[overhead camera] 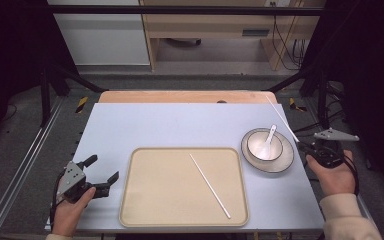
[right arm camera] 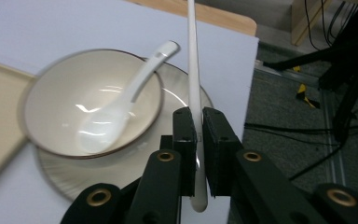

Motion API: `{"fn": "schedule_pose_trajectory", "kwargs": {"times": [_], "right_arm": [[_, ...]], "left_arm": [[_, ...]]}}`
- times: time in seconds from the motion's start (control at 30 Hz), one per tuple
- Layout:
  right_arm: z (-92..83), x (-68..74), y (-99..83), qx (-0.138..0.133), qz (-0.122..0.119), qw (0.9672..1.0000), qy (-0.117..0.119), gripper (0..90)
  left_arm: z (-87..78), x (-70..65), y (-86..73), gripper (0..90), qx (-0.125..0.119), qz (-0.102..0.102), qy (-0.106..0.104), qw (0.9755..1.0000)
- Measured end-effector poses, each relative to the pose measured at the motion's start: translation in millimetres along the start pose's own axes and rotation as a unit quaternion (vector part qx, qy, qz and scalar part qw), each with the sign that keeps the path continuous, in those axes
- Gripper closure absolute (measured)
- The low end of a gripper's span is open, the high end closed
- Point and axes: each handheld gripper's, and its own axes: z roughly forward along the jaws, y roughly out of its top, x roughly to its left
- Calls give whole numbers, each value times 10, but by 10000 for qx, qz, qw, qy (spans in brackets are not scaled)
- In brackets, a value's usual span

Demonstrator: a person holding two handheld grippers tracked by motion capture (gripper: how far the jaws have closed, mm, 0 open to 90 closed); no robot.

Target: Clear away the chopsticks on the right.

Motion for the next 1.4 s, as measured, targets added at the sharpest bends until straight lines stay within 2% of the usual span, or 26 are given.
{"fn": "schedule_pose_trajectory", "kwargs": {"times": [0.03, 0.07, 0.1, 0.27, 0.3, 0.33, 0.4, 0.43, 0.47, 0.5, 0.53, 0.67, 0.7, 0.73, 0.8, 0.83, 1.1, 1.4], "right_arm": [[-63, 64, -4, -46, -58, 10000, 14, 839], [-63, 64, -4, -46, -58, 10000, 14, 839], [-194, 223, -13, -165, -65, 9998, 119, 839], [-425, 691, -90, -299, -329, 9987, 266, 839], [-425, 691, -90, -299, -329, 9987, 266, 839], [-454, 893, -131, -308, -429, 9978, 398, 839], [-452, 1040, -153, -267, -545, 9970, 475, 839], [-452, 1040, -153, -267, -545, 9970, 475, 839], [-434, 1199, -173, -214, -647, 9960, 581, 839], [-416, 1277, -182, -172, -732, 9954, 595, 839], [-416, 1277, -182, -172, -732, 9954, 595, 839], [-319, 1582, -243, -12, -903, 9923, 842, 839], [-319, 1582, -243, -12, -903, 9923, 842, 839], [-277, 1667, -282, 54, -928, 9911, 951, 839], [-243, 1737, -328, 152, -1024, 9898, 974, 839], [-229, 1769, -352, 184, -993, 9901, 977, 839], [-151, 1921, -501, 390, -1059, 9880, 1052, 839], [-11, 2039, -629, 580, -878, 9877, 1159, 838]], "left_arm": [[-2, 5, -2, 36, -1, -11, 11, 10000], [-2, 5, -2, 36, -1, -11, 11, 10000], [-3, 12, -6, 36, 11, -14, 20, 10000], [2, -6, 1, 36, 4, 3, -1, 10000], [2, -6, 1, 36, 4, 3, -1, 10000], [6, -9, 1, 36, 6, 11, -7, 10000], [11, -12, -4, 36, 15, -3, -17, 10000], [11, -12, -4, 36, 15, -3, -17, 10000], [8, -11, -2, 36, 5, -1, -19, 10000], [8, -11, -2, 36, 5, -1, -19, 10000], [7, -9, -1, 36, 2, -1, -15, 10000], [6, -2, -5, 36, 2, -18, -16, 10000], [6, -2, -5, 36, 2, -18, -16, 10000], [7, -2, -6, 36, 8, -20, -23, 10000], [11, -9, -6, 36, 13, -17, -38, 10000], [12, -13, -4, 36, 2, -18, -35, 10000], [16, -20, -3, 36, 17, -6, -56, 10000], [20, -23, -5, 36, 18, 0, -65, 10000]]}}
